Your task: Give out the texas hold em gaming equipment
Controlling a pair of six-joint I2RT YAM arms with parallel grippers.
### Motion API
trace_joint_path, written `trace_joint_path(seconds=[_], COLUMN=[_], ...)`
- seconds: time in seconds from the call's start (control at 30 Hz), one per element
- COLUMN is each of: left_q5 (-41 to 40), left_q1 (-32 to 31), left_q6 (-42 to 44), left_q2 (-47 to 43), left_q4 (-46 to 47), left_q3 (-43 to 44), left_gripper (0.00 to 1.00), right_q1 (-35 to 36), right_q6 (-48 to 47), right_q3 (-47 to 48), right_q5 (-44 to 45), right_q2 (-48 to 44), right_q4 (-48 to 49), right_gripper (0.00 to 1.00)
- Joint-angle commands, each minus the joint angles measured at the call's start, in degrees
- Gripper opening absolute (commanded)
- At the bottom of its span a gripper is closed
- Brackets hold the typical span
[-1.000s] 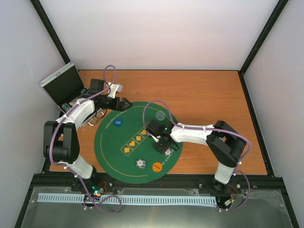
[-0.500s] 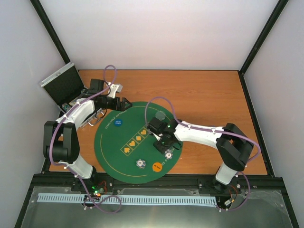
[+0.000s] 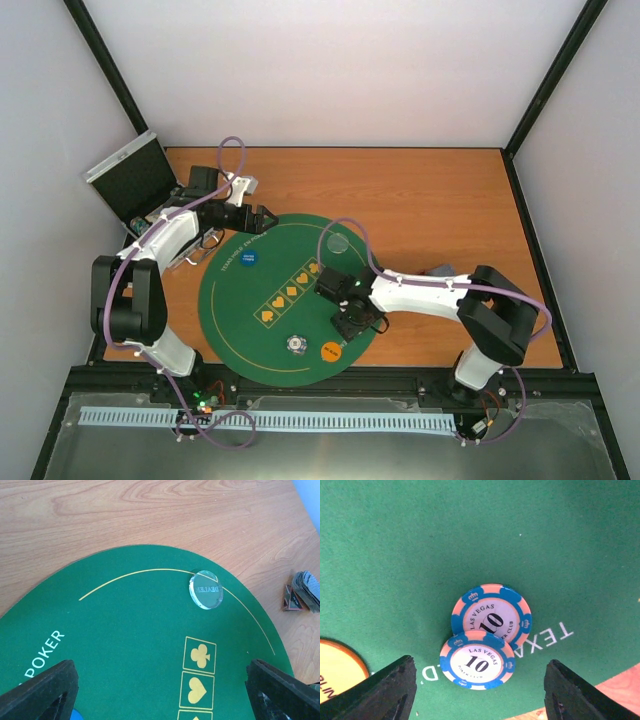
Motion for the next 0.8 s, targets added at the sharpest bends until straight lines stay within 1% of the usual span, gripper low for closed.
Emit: trace_joint_path(seconds=[0.0, 0.03, 0.07, 0.17, 0.4, 0.6, 0.77], left_q5=[-0.1, -0.1, -0.1, -0.1, 0.2, 0.2, 0.3], left_q1=[0.0, 0.0, 0.0, 0.0, 0.0, 0.0, 0.0], left_q6=[1.1, 1.1, 1.1, 1.1, 1.3, 1.6, 1.6], left_q2=[-1.0, -1.0, -1.0, -0.8, -0.4, -0.7, -0.6], left_q4=[0.5, 0.5, 0.5, 0.4, 0.2, 0.1, 0.1], left_q3=[1.0, 1.0, 1.1, 1.1, 1.3, 1.2, 1.3], left_gripper=[0.92, 0.93, 0.93, 0.92, 0.93, 0.93, 0.93], right_q1=[0.7, 0.8, 0.8, 0.9, 0.9, 0.9, 1.0], right_q6=[3.2, 3.4, 3.4, 3.6, 3.5, 3.6, 2.9], right_q3=[-1.4, -1.5, -1.6, -2.0, -2.6, -2.3, -1.1], right_q5=[1.6, 1.7, 1.6, 1.1, 0.4, 1.8, 1.8], right_q2=[1.5, 1.6, 1.7, 2.1, 3.1, 2.5, 1.3], right_q4=[2.3, 2.5, 2.8, 3.6, 4.9, 3.0, 2.2], right_gripper=[0.64, 0.60, 0.58, 0.57, 0.41, 0.32, 0.27])
